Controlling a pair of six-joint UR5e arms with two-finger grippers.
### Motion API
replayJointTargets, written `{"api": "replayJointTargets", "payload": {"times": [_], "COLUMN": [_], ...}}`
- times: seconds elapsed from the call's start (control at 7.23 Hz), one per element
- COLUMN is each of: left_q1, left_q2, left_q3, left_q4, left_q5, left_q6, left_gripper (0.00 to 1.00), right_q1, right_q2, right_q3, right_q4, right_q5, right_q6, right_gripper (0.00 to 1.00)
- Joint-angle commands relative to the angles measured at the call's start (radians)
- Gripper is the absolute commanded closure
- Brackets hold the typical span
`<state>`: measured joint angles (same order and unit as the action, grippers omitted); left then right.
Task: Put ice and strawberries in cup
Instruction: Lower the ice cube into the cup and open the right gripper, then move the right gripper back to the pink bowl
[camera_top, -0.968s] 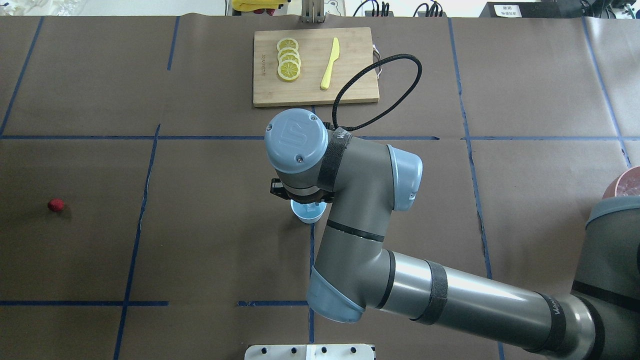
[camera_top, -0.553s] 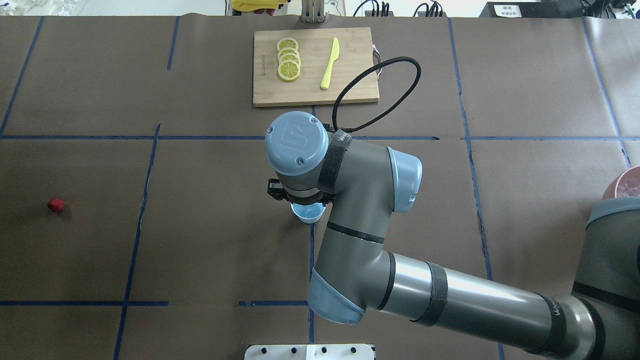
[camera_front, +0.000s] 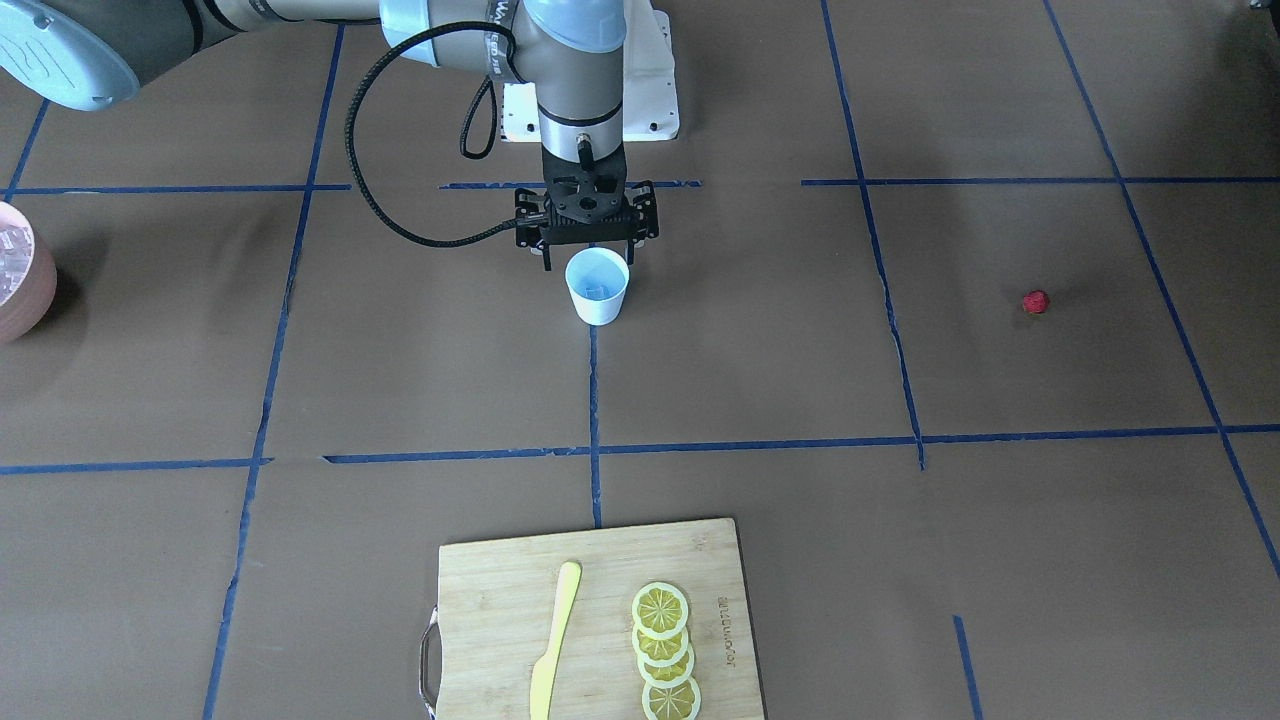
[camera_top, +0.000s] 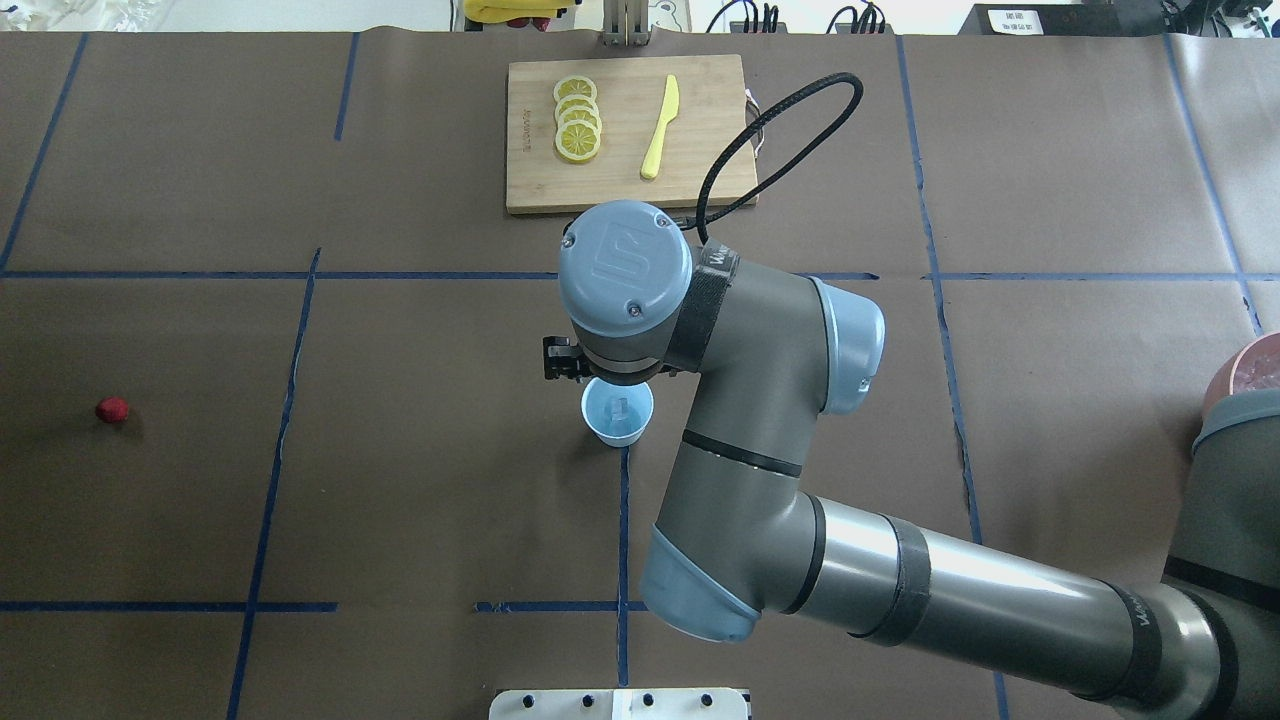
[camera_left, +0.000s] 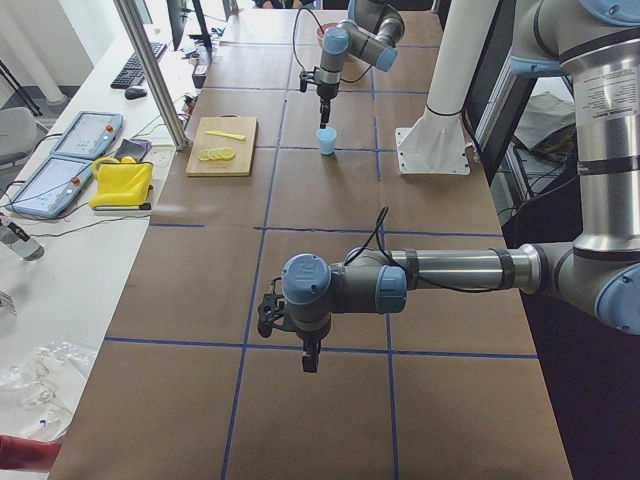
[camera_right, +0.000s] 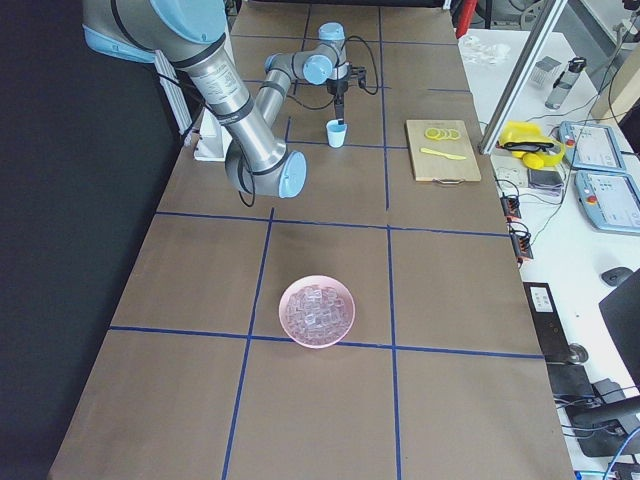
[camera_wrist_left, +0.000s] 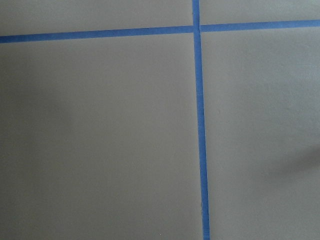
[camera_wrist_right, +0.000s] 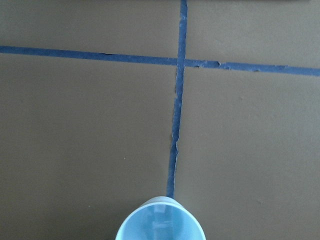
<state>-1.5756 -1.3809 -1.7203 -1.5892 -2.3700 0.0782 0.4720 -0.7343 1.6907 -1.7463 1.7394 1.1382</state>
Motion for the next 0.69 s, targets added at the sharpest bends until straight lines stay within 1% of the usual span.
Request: {"api": "replayJointTargets", "payload": {"times": [0.0,0.14,0.28,0.41,0.55], "left_q1": [0.000,0.000,0.000,0.000,0.000], "left_q2": [-0.001,-0.001,0.000,-0.001,-0.001], "left_q3": [-0.001,0.001,0.001,-0.001,-0.001], "left_q4": [0.000,0.000,0.000,0.000,0.000], "left_q5": [0.000,0.000,0.000,0.000,0.000], "left_q6": [0.000,0.000,0.000,0.000,0.000], "left_gripper": [0.00,0.00,0.00,0.00,0.00], "right_q1": [0.087,0.140,0.202,0.268,0.325], "right_q2": [-0.096,-0.161,-0.233,-0.299,-0.394], "right_q3": [0.087,0.139,0.197,0.237,0.295], "right_q4": [0.002,0.002,0.002,0.005,0.008], "right_q5": [0.047,0.102,0.158,0.225,0.259], "right_q6": [-0.197,-0.319,-0.375,-0.394,-0.490], "right_gripper": [0.00,0.00,0.00,0.00,0.00]}}
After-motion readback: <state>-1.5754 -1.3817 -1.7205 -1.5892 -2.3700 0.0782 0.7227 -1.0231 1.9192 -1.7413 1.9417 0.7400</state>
